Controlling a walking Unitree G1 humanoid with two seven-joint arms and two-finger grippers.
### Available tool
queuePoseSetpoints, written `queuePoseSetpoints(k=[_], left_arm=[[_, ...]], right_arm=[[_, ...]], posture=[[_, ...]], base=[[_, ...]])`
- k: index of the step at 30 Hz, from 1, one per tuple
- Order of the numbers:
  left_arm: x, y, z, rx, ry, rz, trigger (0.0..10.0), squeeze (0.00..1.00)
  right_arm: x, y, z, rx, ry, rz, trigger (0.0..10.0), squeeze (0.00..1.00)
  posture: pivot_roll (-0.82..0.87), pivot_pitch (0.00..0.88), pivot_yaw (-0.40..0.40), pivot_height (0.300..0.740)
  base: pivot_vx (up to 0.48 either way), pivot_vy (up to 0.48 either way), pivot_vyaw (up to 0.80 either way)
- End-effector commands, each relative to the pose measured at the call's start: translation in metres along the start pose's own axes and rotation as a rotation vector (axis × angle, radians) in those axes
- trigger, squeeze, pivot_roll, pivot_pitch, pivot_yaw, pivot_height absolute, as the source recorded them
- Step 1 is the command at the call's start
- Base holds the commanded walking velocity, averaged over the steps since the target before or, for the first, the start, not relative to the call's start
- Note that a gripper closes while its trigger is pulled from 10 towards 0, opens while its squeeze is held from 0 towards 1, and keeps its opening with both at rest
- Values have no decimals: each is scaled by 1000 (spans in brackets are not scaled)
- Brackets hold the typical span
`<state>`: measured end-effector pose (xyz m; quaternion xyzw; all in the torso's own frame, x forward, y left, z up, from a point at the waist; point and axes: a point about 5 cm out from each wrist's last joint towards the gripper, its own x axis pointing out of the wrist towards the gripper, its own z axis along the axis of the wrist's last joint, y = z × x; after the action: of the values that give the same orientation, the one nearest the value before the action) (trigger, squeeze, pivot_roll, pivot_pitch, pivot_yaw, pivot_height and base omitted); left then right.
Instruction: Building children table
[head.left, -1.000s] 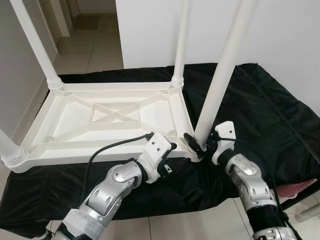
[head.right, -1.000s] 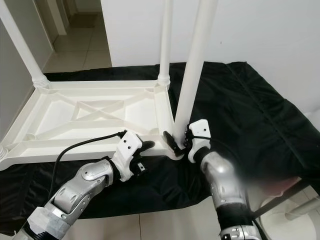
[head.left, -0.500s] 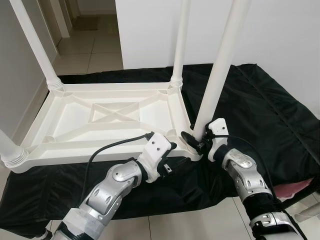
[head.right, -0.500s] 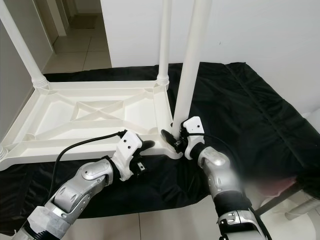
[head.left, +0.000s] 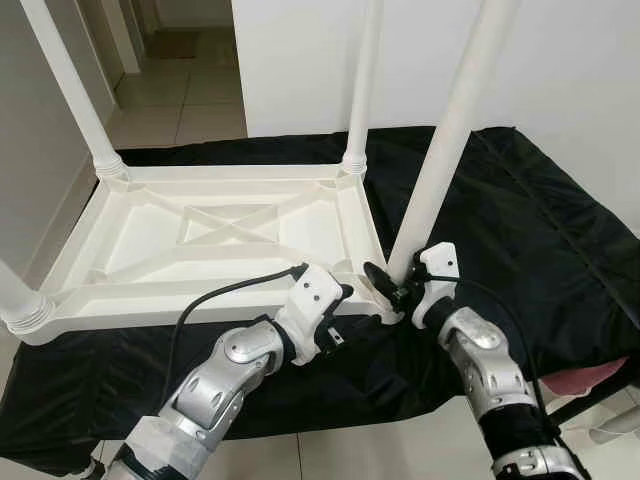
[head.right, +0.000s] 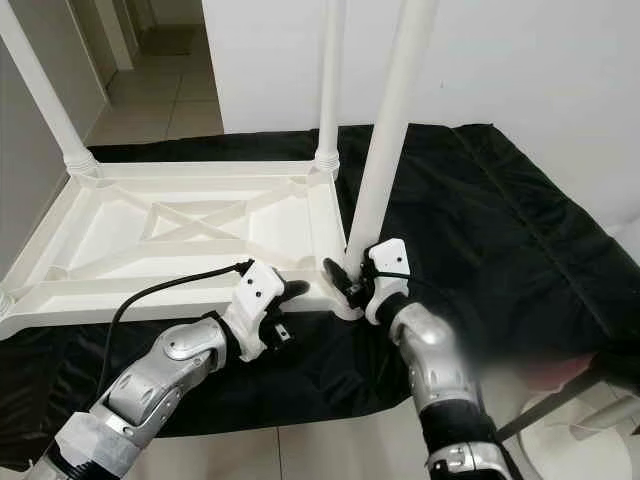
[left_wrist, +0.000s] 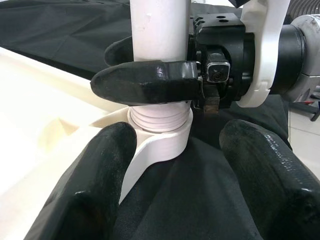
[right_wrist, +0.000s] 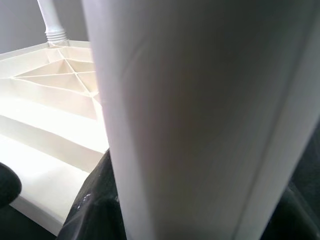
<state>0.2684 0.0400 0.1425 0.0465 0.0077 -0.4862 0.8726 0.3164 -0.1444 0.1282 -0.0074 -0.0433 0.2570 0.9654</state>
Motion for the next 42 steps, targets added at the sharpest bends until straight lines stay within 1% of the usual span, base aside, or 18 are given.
queuePoseSetpoints(k=[1,3,6,7,10,11,13,15,16,17,18,19,20,23,38,39,40,42], left_arm=[[-1,-6,-2,9,7,-88,10000,0],[-1,-6,-2,8,8,-87,10000,0],[-1,-6,-2,7,8,-87,10000,0],[-1,-7,-3,7,8,-88,10000,0],[-1,-8,-3,6,8,-92,10000,0],[-1,-8,-3,6,8,-92,10000,0],[-1,-9,-3,6,8,-91,10000,0],[-1,-9,-4,5,9,-90,10000,0],[0,-10,-4,5,9,-90,10000,0],[0,-10,-4,5,9,-90,10000,0],[-1,-10,-5,4,9,-88,10000,0],[-1,-10,-5,3,9,-87,10000,0],[-1,-10,-5,3,9,-87,10000,0],[0,-10,-5,2,8,-86,10000,0],[-1,-11,-6,7,10,-86,10000,0],[-1,-11,-6,7,10,-86,10000,0],[-1,-11,-6,9,10,-86,10000,0],[-1,-10,-6,9,10,-85,10000,0]], right_arm=[[0,3,-1,58,-15,-23,10000,0],[-1,5,0,71,-31,-95,10000,0],[-1,5,0,73,-35,-117,10000,0],[-1,8,0,98,-41,-168,10000,0],[1,19,1,118,-33,-329,10000,0],[1,19,1,118,-33,-329,10000,0],[2,20,1,117,-33,-415,10000,0],[-1,19,-4,110,15,-585,10000,0],[-1,21,-7,109,37,-636,10000,0],[-1,21,-7,109,37,-636,10000,0],[-1,26,-9,104,50,-654,10000,0],[3,33,-10,112,53,-621,10000,0],[3,33,-10,112,53,-621,10000,0],[8,42,-5,107,31,-542,10000,0],[8,44,-5,99,49,-591,10000,0],[8,44,-5,100,49,-587,10000,278],[7,44,-5,110,40,-578,10000,1000],[8,44,-4,116,33,-562,10000,1000]], posture=[[-49,0,-2,740],[-48,0,-7,740],[-48,0,-7,740],[-50,0,-9,740],[-48,0,-15,740],[-48,0,-15,740],[-42,0,-24,740],[-37,0,-31,740],[-37,0,-31,740],[-37,0,-31,740],[-35,0,-33,740],[-35,0,-33,740],[-35,0,-33,740],[-33,0,-38,740],[-30,0,-38,740],[-30,0,-38,740],[-30,0,-38,740],[-27,0,-34,740]], base=[[0,0,0],[0,0,0],[0,0,0],[0,0,0],[0,0,0],[0,0,0],[0,0,0],[0,0,0],[0,0,0],[0,0,0],[0,0,0],[0,0,0],[0,0,0],[0,0,0],[0,0,0],[0,0,0],[0,0,0],[0,0,0]])
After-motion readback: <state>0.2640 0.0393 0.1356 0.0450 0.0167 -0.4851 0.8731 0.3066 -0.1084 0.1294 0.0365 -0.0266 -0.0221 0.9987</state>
